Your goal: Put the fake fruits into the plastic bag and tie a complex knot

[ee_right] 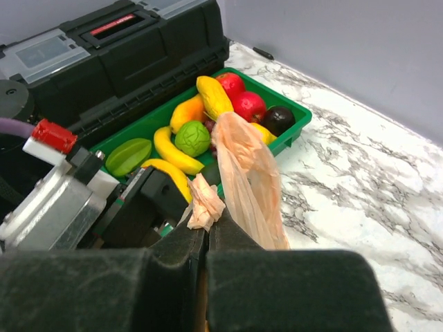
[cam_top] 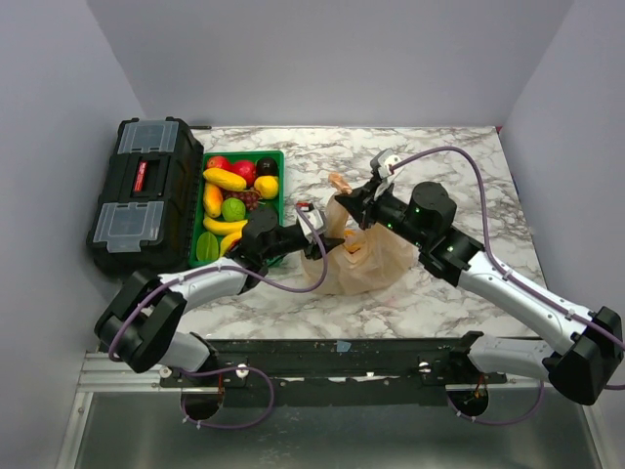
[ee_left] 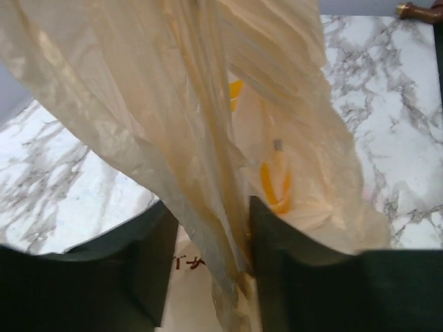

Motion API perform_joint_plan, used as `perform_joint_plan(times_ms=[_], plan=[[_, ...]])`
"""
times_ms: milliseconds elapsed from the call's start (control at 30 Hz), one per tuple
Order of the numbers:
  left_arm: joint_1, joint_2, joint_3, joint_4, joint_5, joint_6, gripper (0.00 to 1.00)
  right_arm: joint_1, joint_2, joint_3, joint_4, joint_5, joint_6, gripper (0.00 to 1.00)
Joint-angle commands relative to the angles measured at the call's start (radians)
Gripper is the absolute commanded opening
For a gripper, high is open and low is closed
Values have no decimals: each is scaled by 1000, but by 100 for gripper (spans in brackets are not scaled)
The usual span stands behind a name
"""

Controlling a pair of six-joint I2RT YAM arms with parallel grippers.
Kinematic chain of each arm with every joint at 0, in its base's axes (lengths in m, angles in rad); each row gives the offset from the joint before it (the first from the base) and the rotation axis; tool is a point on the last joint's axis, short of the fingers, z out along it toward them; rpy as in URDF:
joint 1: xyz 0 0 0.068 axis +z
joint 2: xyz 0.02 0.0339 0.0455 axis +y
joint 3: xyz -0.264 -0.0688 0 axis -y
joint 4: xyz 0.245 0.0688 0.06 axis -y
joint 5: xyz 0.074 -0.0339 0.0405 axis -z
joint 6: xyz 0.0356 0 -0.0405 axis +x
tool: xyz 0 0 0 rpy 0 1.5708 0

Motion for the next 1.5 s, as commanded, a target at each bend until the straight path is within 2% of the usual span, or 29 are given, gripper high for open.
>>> perform_joint_plan(times_ms=[0,100,267,567,667,733,800,833,867,1033,1100,1300,1400,1467], plan=[[-8,-70,27,-65,-115,-12,55,-5,-26,3,34,-17,13,1],[-30,-131,33,-87,-262,-21,59,-5,-29,-3,38,-31,20,1],[-79,-231,31,-110,-387,23,60,-4,-31,-11,52,-47,38,1],[-125,-216,101,-111,-478,24,59,-4,-24,-22,79,-61,51,1],[-130,-199,116,-99,-477,31,54,-4,-22,-22,83,-61,49,1],[-134,-193,121,-98,-467,32,45,-4,-20,-21,84,-61,48,1],[-135,-187,124,-106,-447,34,29,-4,-19,-19,87,-65,51,1],[-135,-186,125,-111,-438,34,24,-5,-16,-18,88,-68,55,0],[-135,-183,124,-114,-425,31,25,-5,-16,-17,89,-65,59,1],[-137,-213,92,-83,-336,19,55,-5,-14,-21,96,-49,68,1],[-142,-214,87,-75,-328,29,58,-4,-13,-23,101,-40,70,0],[-164,-193,110,-67,-343,34,57,-5,4,-26,119,4,82,1],[-178,-191,108,-61,-344,38,68,-5,17,-22,119,41,92,1],[-186,-193,103,-61,-353,39,67,-5,19,-21,124,43,96,1]])
